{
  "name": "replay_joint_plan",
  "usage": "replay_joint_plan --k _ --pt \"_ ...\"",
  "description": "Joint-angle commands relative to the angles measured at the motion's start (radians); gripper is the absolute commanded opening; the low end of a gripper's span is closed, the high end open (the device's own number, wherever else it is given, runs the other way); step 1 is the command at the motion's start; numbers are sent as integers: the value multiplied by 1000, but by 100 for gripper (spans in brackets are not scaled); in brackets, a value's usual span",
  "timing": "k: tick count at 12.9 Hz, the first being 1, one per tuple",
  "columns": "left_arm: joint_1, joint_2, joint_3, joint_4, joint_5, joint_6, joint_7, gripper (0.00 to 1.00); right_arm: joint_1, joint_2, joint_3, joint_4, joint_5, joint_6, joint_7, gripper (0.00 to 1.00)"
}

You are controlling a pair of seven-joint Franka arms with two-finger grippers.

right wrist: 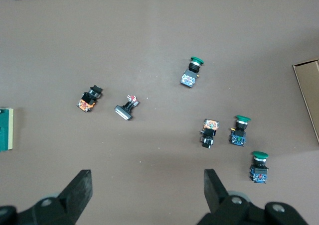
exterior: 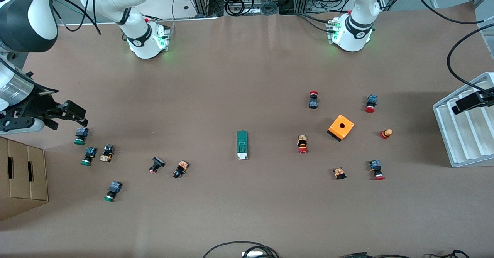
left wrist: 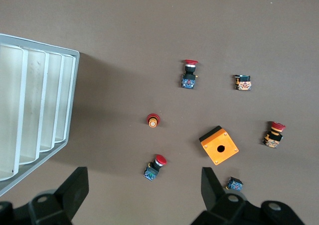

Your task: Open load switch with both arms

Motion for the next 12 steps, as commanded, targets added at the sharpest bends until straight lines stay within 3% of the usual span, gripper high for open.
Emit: replay_joint_plan --k 1,12 --pt "5 1 -3 13 3 -1 6 100 3 -3 -3 8 -21 -10 -4 100" --pt "4 3 -3 11 4 25 6 100 4 3 -3 17 -21 -8 4 100"
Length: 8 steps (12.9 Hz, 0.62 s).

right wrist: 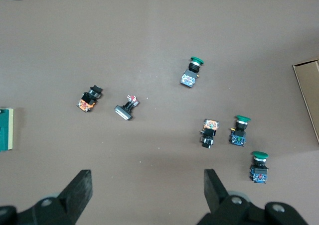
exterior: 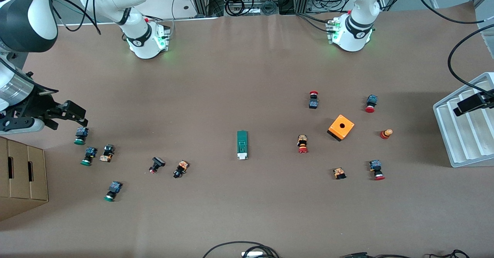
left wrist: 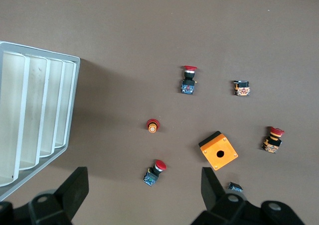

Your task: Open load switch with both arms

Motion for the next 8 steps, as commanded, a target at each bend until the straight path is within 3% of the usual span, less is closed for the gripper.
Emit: replay_joint_plan --k 1,8 --pt "4 3 -3 10 2 2 5 100 4 3 -3 17 -21 -8 4 100" --pt "5 87 -1 17 7 14 9 100 4 3 -3 17 -19 -13 5 100"
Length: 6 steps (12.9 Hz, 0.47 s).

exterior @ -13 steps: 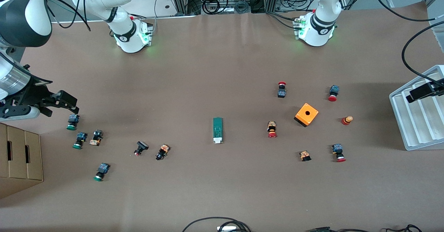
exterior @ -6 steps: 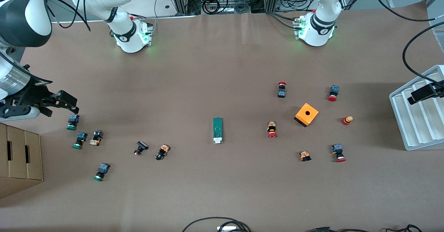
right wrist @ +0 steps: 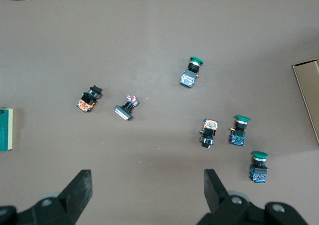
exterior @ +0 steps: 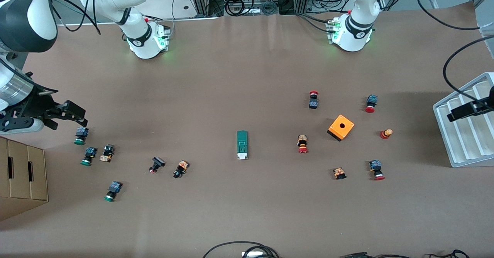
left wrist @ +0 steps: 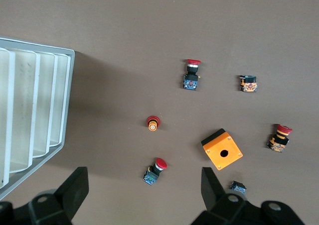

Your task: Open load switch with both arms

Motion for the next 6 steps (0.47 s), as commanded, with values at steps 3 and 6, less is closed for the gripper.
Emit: replay_joint_plan --k 3,6 --pt "3 52 -3 18 6 20 12 100 5 2 -2 17 -19 -13 4 100" --pt "0 76 -4 20 4 20 9 100 5 2 -2 17 -19 -13 5 100"
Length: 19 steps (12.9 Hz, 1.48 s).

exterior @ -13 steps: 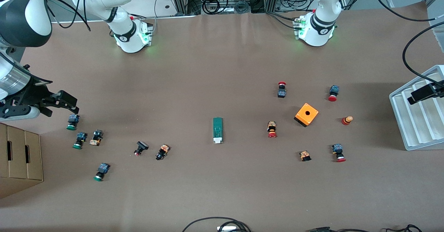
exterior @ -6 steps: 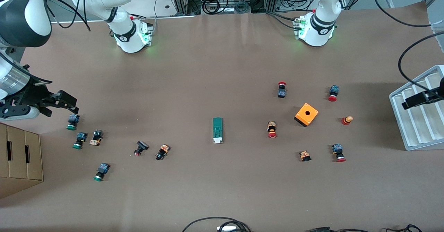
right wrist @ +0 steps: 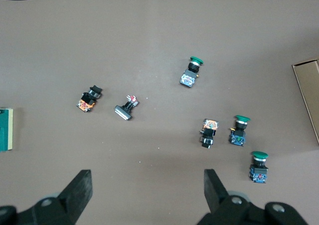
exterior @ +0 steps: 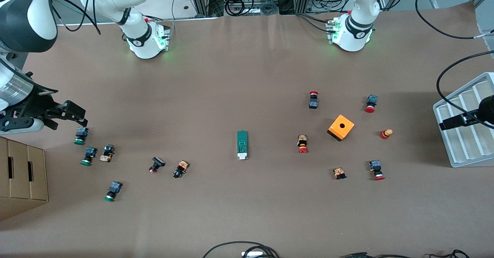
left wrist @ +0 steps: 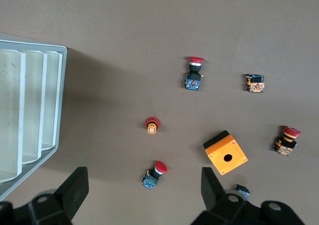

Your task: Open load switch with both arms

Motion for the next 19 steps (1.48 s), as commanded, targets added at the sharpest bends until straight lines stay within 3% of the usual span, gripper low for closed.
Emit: replay_joint_plan --k 1,11,15,19 --pt "2 14 -4 25 3 -1 9 100 5 2 -2 17 -19 -13 5 100" --pt "-119 10 -15 12 84 22 -3 100 5 2 -2 17 -19 -13 5 100" --pt "-147 25 -15 -5 85 127 -3 100 5 2 -2 17 -19 -13 5 100" --pt "-237 74 -13 -13 102 224 -5 100 5 2 -2 17 -19 -13 5 100"
